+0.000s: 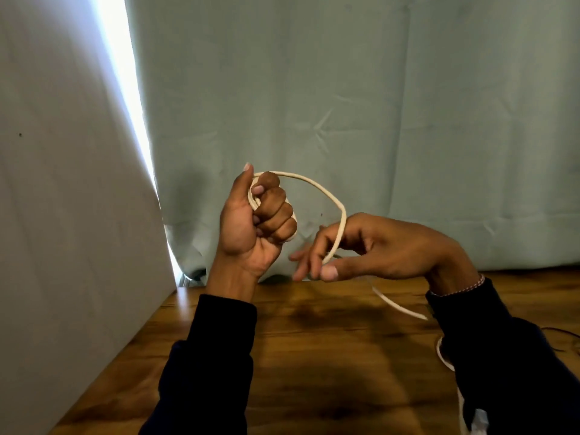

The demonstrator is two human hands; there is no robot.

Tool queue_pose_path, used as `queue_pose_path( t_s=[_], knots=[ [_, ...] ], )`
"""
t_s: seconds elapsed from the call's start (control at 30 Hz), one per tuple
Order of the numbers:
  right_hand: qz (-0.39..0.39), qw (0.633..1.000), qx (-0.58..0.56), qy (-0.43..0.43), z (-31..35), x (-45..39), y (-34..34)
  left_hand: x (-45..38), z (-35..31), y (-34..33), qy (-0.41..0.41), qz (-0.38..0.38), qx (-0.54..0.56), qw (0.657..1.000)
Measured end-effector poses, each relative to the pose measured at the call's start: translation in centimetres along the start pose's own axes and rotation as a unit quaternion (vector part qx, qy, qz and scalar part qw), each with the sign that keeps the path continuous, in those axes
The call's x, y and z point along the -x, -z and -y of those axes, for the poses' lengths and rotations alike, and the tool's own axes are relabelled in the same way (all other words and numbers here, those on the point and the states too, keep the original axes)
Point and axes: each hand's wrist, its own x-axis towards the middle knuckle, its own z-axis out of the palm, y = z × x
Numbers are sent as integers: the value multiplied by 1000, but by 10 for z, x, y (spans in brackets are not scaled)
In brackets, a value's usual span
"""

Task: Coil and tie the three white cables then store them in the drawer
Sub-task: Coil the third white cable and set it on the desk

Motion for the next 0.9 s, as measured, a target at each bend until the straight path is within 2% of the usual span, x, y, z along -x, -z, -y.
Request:
queue_pose_path(
  t_s=[0.13,0.23,0.33,0.4,0.5,0.63,0.77,0.9],
  knots=[
    [-82,981,-157,-81,0,6,5,1,-2,2,-7,-18,-40,999],
    [-195,940,-256,-116,3,5,7,2,-4,1,-3,-13,-53,998],
    [-329,890,-281,-147,-1,1,13,3,-7,-1,6,17,-54,998],
    [-366,885,-229,-175,-6,-1,15,4,-9,-3,15,34,-60,998],
    [-361,904,-48,-223,-16,-3,13,8,-13,-6,12,53,-60,997],
    [-351,911,116,-182,-24,-10,7,10,-16,-9,9,61,-59,996],
    [-380,878,236,-168,-36,-19,1,7,-9,-9,23,57,-59,996],
    [-410,851,297,-143,-44,-26,-6,3,1,-8,62,43,-87,993]
  ],
)
